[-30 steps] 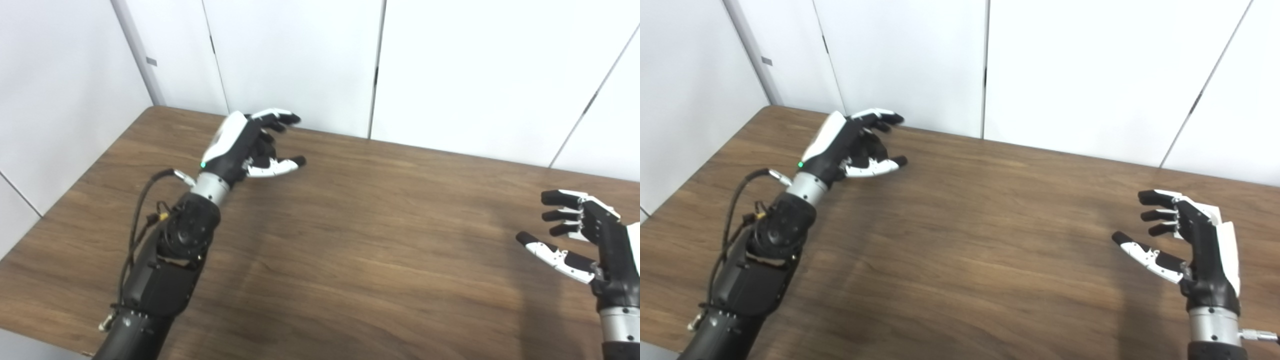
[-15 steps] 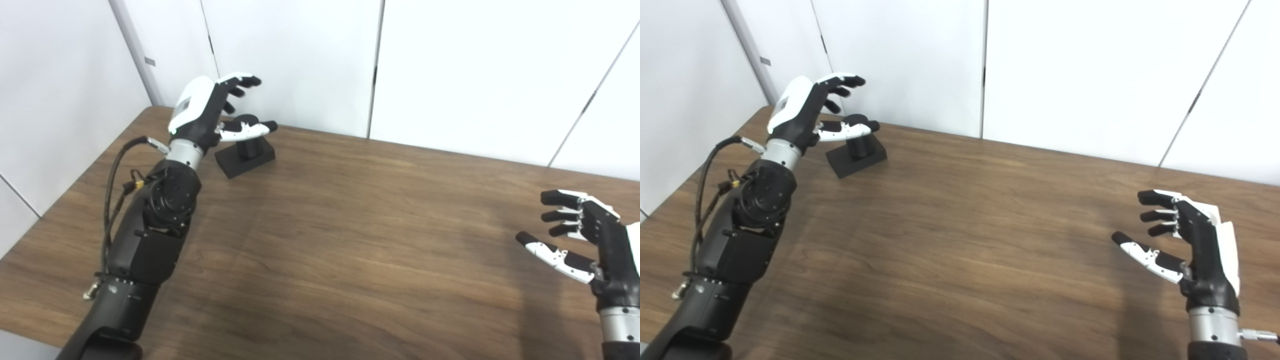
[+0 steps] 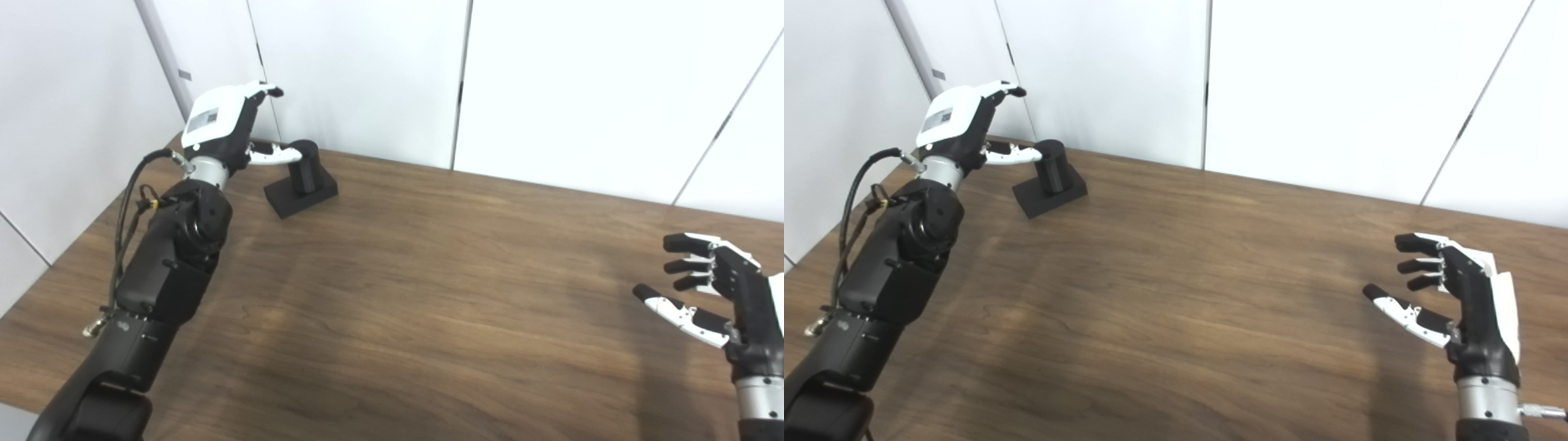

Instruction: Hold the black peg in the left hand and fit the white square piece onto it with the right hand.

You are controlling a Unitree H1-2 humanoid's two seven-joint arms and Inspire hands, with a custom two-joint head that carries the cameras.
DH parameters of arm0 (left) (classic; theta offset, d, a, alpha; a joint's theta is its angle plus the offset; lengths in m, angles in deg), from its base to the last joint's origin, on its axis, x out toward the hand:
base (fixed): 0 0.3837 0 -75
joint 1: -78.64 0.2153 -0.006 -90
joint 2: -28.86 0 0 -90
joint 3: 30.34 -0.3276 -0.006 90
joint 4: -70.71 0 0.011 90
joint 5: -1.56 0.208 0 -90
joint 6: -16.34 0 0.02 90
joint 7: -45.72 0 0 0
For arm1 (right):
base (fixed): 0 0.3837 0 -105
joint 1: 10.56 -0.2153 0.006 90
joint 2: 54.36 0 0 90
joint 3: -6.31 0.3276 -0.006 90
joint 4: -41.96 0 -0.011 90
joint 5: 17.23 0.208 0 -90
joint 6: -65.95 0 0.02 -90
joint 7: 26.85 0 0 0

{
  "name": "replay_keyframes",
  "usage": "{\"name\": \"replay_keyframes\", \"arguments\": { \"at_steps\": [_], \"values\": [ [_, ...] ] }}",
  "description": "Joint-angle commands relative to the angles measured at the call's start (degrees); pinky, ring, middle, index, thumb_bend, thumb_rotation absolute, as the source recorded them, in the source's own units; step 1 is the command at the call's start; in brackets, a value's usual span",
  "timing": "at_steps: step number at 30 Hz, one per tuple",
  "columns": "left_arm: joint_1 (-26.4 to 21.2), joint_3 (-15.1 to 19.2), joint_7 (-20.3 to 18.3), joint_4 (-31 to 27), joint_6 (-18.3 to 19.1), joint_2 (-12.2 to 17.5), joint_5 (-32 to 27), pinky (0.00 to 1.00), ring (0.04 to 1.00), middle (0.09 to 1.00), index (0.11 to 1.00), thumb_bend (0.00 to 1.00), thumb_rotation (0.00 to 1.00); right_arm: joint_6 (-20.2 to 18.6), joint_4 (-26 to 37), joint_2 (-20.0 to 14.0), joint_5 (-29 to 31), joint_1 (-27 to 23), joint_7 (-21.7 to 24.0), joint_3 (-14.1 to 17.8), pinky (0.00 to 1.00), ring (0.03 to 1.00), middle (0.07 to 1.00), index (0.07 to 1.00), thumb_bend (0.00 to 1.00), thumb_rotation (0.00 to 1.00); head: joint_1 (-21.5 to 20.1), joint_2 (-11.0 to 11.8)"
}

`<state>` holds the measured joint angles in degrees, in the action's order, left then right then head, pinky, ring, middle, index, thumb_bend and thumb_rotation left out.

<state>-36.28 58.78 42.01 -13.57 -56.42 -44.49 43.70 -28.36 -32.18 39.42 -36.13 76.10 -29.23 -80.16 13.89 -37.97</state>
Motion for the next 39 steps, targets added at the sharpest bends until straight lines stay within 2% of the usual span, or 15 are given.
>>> {"name": "replay_keyframes", "arguments": {
  "at_steps": [1,7,13,20,25,39],
  "values": [
    [-3.43,-0.05,-0.75,-0.38,1.58,1.79,0.37,0.8,0.949,0.953,0.852,0.9,0.4,0.54,1.69,-0.81,0.33,-1.6,0.03,0.53,0.46,0.581,0.678,0.647,0.52,0.0,0.08,-0.02],
    [-4.41,-2.14,-2.05,2.15,4.21,2.04,1.3,0.8,0.963,0.973,0.875,0.95,0.47,0.33,2.06,-0.85,0.83,-1.34,0.35,0.69,0.47,0.586,0.68,0.655,0.52,0.0,0.06,-0.23],
    [-5.2,-3.76,-2.77,3.89,6.4,2.39,2.14,0.84,0.978,0.985,0.883,0.98,0.48,1.3,1.48,-0.82,1.41,-1.54,0.16,1.04,0.46,0.576,0.679,0.658,0.52,0.0,-0.08,-0.28],
    [-5.45,-5.0,-5.01,5.02,8.91,2.18,1.28,0.88,0.978,0.974,0.832,0.97,0.48,0.99,1.78,-1.11,0.92,-1.65,0.26,1.02,0.45,0.572,0.672,0.646,0.51,0.0,-0.13,-0.33],
    [-5.42,-5.64,-5.29,6.57,9.12,1.83,0.86,0.88,0.969,0.969,0.803,0.97,0.48,0.95,1.88,-1.02,0.94,-1.57,0.19,1.03,0.46,0.571,0.674,0.647,0.51,0.0,-0.21,-0.41],
    [-6.59,-8.18,-4.66,12.6,8.68,1.72,0.59,0.9,0.988,0.98,0.82,1.0,0.5,1.3,2.03,-1.01,1.08,-1.63,0.16,1.09,0.44,0.564,0.671,0.644,0.51,0.0,-0.39,-0.49]
  ]
}}
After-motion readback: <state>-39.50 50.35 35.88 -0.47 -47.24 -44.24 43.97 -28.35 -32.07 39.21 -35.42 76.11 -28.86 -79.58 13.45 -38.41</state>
